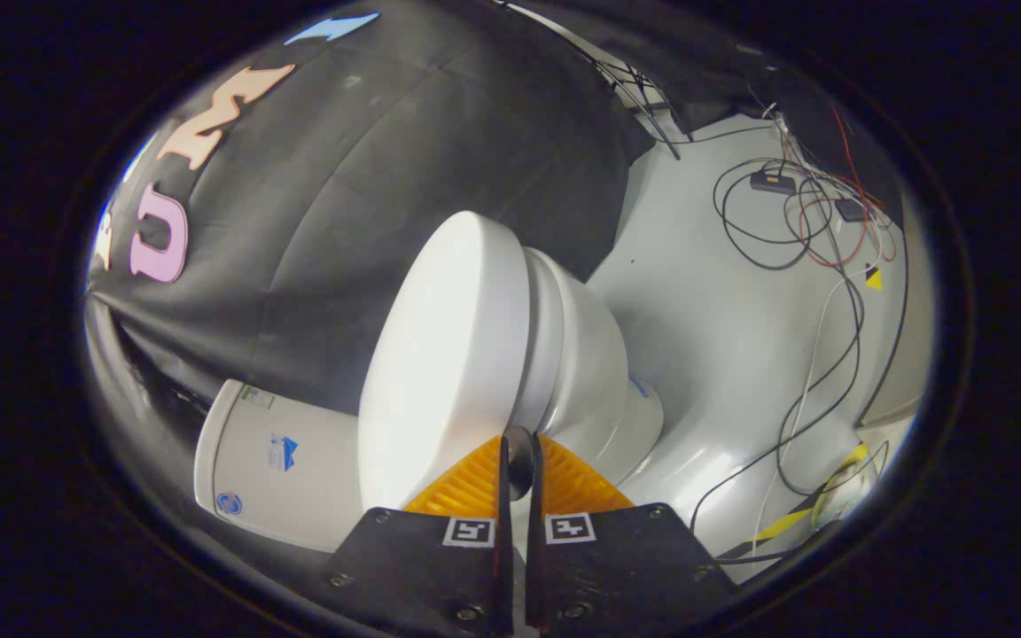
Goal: Open the toilet lid.
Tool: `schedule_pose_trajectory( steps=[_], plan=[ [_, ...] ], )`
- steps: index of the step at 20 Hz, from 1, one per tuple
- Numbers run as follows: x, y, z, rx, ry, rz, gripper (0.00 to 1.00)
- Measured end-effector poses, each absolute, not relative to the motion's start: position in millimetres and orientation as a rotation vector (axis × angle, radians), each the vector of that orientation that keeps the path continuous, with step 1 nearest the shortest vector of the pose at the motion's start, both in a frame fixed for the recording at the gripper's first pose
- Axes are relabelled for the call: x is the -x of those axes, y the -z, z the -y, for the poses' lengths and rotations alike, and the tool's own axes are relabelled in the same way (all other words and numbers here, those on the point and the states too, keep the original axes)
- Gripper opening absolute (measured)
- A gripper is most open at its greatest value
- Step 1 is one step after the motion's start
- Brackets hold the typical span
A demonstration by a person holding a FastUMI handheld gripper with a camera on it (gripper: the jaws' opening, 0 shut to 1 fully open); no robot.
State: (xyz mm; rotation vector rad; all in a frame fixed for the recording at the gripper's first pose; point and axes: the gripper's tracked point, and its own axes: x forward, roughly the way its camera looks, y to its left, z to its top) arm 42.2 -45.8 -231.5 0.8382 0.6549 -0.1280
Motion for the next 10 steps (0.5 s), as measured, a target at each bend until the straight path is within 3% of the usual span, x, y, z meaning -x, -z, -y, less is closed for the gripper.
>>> schedule_pose_trajectory(
  steps=[10],
  plan=[
    [-40.2,199.4,36.3,-0.758,0.043,-0.625,0.05]
  ],
)
